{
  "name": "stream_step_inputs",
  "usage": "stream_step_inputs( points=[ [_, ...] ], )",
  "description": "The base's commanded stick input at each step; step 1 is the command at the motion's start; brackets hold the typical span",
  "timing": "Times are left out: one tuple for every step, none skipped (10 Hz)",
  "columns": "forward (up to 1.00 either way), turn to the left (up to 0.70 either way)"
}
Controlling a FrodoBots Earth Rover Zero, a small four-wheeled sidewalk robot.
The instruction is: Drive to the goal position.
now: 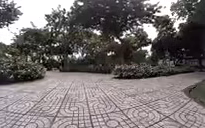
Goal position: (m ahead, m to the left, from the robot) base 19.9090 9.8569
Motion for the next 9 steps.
stream_step_inputs(
  points=[
    [0.70, 0.00],
    [0.70, 0.00],
    [0.70, 0.00],
    [0.70, 0.00],
    [0.70, 0.00],
    [0.70, 0.00],
    [0.70, 0.00],
    [0.70, 0.00],
    [0.70, 0.00]
  ],
)
